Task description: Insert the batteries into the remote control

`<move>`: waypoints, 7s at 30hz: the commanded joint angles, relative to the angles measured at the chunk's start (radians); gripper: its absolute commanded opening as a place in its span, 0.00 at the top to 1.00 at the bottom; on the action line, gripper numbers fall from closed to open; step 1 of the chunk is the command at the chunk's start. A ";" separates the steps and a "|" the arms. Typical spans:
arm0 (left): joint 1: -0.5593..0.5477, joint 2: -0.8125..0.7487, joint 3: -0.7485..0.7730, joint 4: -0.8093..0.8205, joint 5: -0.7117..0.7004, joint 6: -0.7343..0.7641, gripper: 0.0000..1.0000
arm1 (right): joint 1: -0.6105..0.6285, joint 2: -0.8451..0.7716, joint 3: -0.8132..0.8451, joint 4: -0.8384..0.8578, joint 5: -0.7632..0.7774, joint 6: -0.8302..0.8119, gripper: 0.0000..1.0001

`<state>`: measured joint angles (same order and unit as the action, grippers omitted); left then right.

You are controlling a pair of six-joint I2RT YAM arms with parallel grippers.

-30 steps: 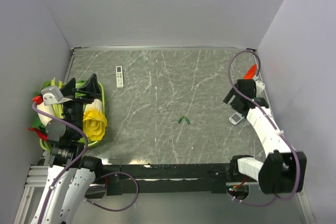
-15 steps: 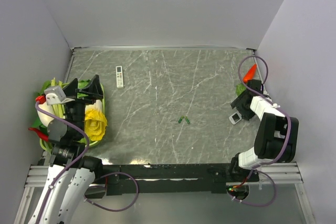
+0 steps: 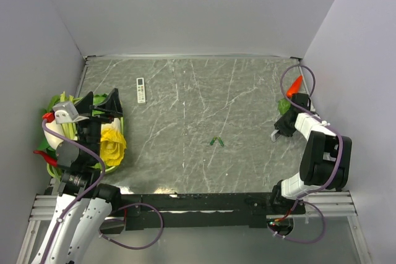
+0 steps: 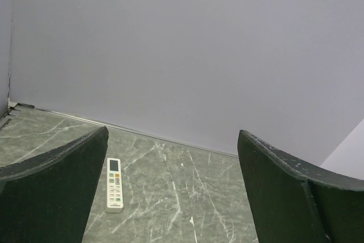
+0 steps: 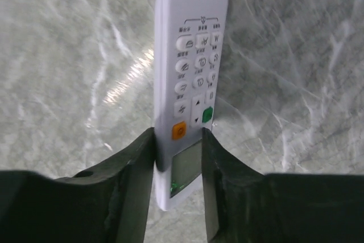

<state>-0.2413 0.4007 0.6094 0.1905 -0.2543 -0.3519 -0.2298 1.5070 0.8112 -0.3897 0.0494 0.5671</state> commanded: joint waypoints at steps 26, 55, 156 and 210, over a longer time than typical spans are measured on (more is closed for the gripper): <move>-0.049 0.216 0.045 0.029 0.370 -0.163 0.01 | 0.263 -0.640 -0.331 0.635 -0.678 -0.095 1.00; -0.386 0.463 -0.126 0.569 0.802 -0.424 0.03 | 0.825 -0.349 -0.374 1.652 -0.988 0.327 1.00; -0.771 0.477 -0.214 0.377 -0.011 -0.561 0.66 | 1.382 -0.426 -0.231 0.887 0.245 -0.424 1.00; -0.757 0.415 -0.019 -0.117 0.380 -0.234 0.99 | 1.262 -0.703 -0.165 0.631 -0.319 -1.224 0.27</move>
<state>-1.0016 0.8249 0.5373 0.0334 0.0967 -0.6022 1.0622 0.7910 0.5953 0.2527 -0.1921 -0.6666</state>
